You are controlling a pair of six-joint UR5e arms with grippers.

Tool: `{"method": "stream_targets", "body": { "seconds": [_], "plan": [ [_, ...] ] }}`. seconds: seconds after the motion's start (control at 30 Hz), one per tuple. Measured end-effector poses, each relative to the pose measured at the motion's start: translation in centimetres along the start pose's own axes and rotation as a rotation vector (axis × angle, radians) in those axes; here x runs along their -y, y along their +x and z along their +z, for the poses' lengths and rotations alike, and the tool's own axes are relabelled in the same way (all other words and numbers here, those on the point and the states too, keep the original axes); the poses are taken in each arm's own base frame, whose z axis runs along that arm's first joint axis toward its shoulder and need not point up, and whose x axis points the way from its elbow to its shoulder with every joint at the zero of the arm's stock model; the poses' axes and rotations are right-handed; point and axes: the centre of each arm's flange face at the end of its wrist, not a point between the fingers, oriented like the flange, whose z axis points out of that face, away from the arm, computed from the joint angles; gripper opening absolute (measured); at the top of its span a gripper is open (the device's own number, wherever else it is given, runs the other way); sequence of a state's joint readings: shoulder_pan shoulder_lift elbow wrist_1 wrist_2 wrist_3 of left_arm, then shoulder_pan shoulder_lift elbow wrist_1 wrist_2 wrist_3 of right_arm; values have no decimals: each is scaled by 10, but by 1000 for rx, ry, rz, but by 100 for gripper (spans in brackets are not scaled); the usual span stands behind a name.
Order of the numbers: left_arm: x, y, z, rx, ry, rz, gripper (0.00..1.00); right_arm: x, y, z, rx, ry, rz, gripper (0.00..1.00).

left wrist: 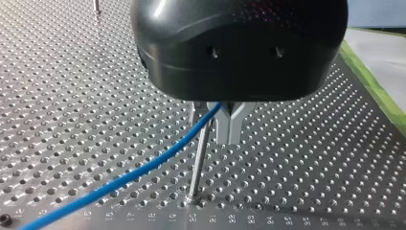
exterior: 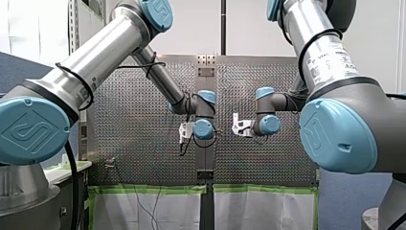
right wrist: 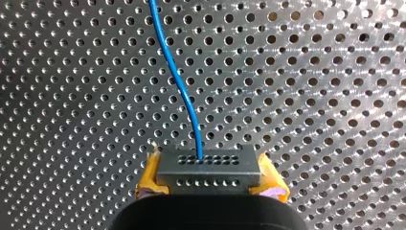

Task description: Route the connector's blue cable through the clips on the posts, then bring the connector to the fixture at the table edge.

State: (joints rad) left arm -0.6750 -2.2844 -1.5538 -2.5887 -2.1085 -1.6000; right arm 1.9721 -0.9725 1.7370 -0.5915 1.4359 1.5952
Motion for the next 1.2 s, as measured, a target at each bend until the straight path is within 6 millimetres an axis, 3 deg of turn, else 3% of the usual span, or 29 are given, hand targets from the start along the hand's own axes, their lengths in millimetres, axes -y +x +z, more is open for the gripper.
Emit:
{"method": "stream_targets", "body": {
  "seconds": [0.17,0.47,0.77,1.2],
  "plan": [
    [-1,-2,5,2,-11,-3,0,-7,1,2,-8,-3,4,0],
    [4,15,21,-23,-13,-30,0,-22,2,4,-13,-20,12,0],
    [6,9,30,2,-16,-68,0,-45,6,7,-26,-40,23,0],
    [0,1,45,34,-14,-93,0,-53,10,11,-36,-38,23,0]
  ]
}}
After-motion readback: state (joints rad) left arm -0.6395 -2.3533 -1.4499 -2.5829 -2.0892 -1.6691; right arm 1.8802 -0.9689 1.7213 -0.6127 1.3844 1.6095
